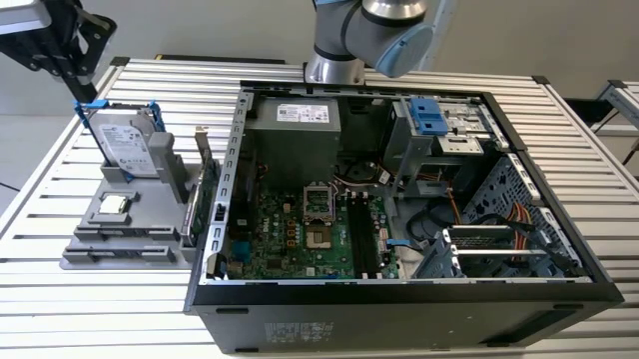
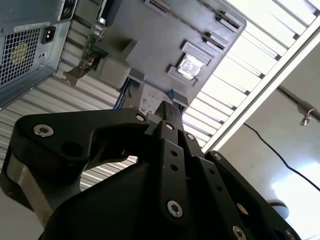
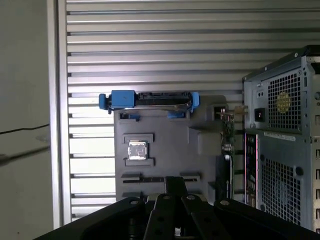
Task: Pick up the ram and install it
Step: 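Reach for the ram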
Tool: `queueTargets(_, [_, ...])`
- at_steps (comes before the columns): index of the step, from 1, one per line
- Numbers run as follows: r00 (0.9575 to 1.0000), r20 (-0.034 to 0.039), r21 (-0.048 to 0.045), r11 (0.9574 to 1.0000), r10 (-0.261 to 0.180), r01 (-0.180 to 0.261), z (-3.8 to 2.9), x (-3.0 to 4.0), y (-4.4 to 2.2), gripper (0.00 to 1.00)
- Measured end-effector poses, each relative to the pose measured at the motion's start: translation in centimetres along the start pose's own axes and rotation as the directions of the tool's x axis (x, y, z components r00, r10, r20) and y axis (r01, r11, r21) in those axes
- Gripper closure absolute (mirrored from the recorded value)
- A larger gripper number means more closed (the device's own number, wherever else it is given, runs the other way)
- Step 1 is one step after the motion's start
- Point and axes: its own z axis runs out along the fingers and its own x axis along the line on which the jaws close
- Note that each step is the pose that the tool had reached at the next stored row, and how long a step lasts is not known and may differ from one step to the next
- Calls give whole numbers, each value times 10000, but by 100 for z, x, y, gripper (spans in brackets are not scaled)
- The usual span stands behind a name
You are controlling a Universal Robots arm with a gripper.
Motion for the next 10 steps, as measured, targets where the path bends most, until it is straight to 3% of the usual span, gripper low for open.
queueTargets(10, [10000, -3, -1, 10000, -62, 62, -1, -1, -27, 100])
